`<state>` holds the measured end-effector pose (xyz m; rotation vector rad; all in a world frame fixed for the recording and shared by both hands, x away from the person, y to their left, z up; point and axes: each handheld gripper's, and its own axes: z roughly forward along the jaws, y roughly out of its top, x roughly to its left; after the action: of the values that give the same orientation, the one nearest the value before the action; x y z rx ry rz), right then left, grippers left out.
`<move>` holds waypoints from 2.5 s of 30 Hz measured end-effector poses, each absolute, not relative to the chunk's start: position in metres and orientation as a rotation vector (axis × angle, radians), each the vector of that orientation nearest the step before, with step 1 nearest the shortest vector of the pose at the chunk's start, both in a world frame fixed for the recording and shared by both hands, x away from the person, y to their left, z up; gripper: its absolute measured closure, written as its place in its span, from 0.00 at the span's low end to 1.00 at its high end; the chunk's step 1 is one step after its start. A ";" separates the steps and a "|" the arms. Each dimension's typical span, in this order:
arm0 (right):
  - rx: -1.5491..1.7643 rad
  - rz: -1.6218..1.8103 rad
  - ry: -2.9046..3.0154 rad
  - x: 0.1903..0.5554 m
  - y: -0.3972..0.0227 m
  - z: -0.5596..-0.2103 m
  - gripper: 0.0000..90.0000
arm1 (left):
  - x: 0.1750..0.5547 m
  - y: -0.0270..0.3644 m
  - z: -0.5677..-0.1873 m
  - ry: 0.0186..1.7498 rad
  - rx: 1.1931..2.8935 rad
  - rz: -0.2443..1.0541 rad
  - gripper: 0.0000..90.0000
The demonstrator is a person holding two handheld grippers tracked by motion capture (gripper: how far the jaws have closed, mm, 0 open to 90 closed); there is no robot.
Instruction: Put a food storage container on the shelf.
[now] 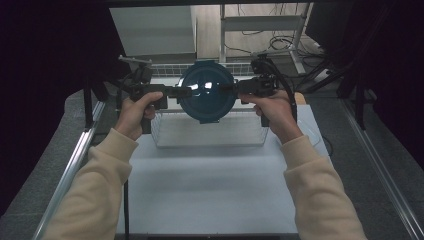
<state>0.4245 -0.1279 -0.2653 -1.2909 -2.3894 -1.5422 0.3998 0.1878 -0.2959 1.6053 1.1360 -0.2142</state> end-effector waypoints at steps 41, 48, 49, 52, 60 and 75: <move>-1.404 -1.456 -2.250 0.507 -0.125 -0.289 0.39 | 0.482 0.196 -0.325 1.254 1.515 -0.370 0.48; -1.438 -1.442 -2.150 0.520 -0.130 -0.299 0.38 | 0.490 0.194 -0.332 1.279 1.485 -0.406 0.46; -1.446 -1.437 -2.134 0.522 -0.131 -0.301 0.37 | 0.491 0.194 -0.333 1.281 1.478 -0.412 0.45; -1.483 -1.422 -2.066 0.526 -0.132 -0.307 0.37 | 0.496 0.194 -0.338 1.300 1.450 -0.438 0.44; -1.513 -1.425 -1.990 0.529 -0.136 -0.318 0.34 | 0.499 0.194 -0.344 1.293 1.416 -0.436 0.43; -1.533 -1.556 -2.494 0.472 -0.136 -0.284 0.15 | 0.443 0.196 -0.311 1.158 1.523 -0.015 0.24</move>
<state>0.4725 -0.1362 -0.2837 -1.5331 -2.4941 -1.5557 0.4426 0.1957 -0.3111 1.5232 1.1580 -0.0149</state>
